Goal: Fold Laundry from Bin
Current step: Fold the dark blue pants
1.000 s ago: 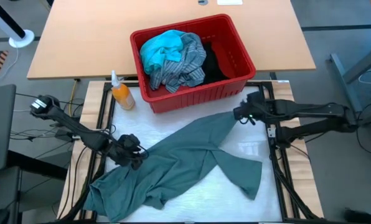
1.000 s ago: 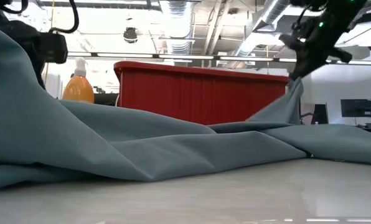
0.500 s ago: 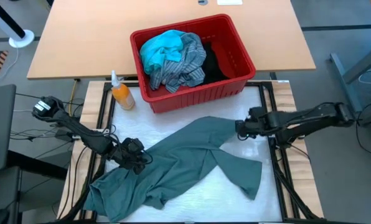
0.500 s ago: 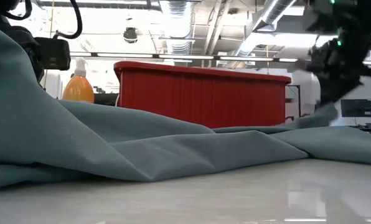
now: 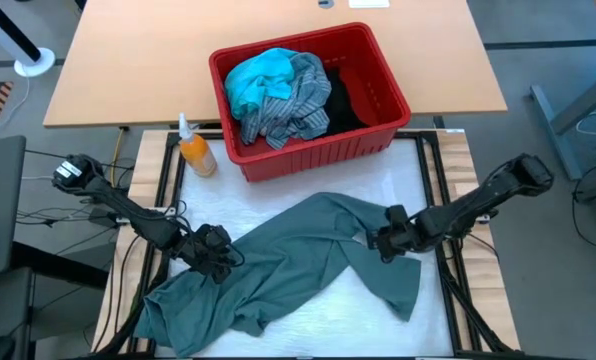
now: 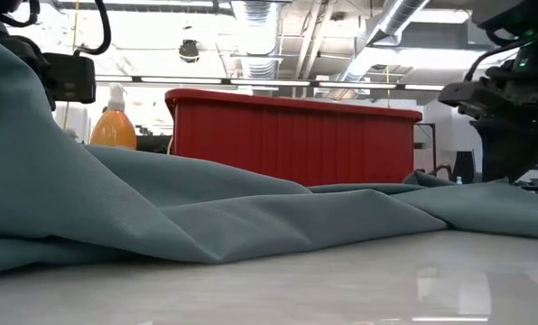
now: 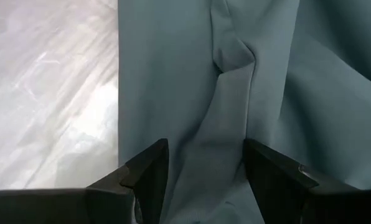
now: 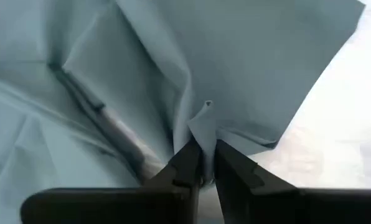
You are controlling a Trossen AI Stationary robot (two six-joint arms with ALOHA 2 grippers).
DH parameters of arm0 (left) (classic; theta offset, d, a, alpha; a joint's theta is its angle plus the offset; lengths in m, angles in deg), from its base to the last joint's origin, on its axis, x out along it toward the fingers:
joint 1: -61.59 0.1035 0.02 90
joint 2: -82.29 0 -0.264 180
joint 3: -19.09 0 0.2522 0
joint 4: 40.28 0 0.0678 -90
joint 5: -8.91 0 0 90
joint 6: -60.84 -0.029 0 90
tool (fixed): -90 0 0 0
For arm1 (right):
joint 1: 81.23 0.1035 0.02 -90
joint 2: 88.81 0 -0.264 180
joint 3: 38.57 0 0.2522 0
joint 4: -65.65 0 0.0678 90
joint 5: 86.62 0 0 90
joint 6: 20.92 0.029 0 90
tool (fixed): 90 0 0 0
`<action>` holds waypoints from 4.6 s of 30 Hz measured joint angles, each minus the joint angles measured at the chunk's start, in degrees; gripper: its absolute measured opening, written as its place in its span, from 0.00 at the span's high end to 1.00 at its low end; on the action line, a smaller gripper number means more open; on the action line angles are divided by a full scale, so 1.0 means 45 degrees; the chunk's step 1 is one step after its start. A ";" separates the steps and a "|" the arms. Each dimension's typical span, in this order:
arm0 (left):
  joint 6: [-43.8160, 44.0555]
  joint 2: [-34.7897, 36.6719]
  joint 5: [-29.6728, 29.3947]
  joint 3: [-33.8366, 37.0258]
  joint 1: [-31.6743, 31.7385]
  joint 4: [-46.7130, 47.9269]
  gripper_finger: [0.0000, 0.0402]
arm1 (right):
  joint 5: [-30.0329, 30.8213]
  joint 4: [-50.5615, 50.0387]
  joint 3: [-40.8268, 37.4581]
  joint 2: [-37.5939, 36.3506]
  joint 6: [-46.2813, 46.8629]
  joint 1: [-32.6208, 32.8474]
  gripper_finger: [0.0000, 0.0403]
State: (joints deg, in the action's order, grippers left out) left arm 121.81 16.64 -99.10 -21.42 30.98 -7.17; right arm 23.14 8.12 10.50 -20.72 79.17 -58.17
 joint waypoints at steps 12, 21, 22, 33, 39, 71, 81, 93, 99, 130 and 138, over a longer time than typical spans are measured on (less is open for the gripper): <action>0.0054 0.0002 0.0684 0.0000 0.0000 -0.0103 0.52 | 0.1548 -0.2396 0.0005 -0.1961 -0.0005 -0.1326 0.52; 0.0039 0.0005 0.0653 0.0000 0.0000 -0.0291 0.52 | 0.2556 -0.3459 0.0015 -0.1823 -0.1106 -0.4049 0.47; 0.0039 0.0005 0.0607 0.0000 0.0000 -0.0292 0.52 | 0.2498 -0.3317 0.0015 -0.1577 -0.1558 -0.4449 0.48; -0.0033 0.0005 0.0859 0.0000 0.0000 -0.0301 0.52 | 0.0945 -0.1689 -0.0018 0.1342 -0.4742 -0.7512 0.48; 0.0210 0.0007 0.0689 0.0000 0.0000 -0.0452 0.52 | 0.0007 0.1044 -0.0975 0.2285 -0.6493 -0.8347 0.53; 0.0718 0.0010 0.1204 0.0000 -0.0068 -0.0593 0.52 | 0.5035 0.0635 0.1020 -0.0027 -1.3320 -1.1684 0.93; 0.0709 0.0010 0.2249 0.0000 -0.0068 -0.0665 0.52 | 0.3304 0.1029 0.1020 -0.0148 -1.4066 -1.2751 0.68; 0.0547 0.0010 0.2284 0.0000 -0.0073 -0.0864 0.52 | 0.2128 -0.0127 0.2485 -0.1073 -1.5217 -1.0881 0.52; -0.0719 0.0010 0.2761 0.0000 -0.0073 -0.0860 0.52 | -0.1912 -0.0590 0.3650 -0.1124 -1.5952 -0.7510 0.54; -0.4613 0.0005 0.2402 0.0000 0.0437 -0.0850 0.52 | -0.5678 -0.3793 0.0830 0.1692 0.0795 0.4369 0.44; -0.3596 0.0005 0.2828 0.0000 0.0432 -0.0855 0.52 | -0.6814 -0.2174 -0.0386 0.1774 0.0347 0.4368 0.45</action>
State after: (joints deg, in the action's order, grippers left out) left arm 105.63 16.66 -86.37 -21.42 32.92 -11.02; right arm -7.52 -1.66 8.76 -12.74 80.73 -38.51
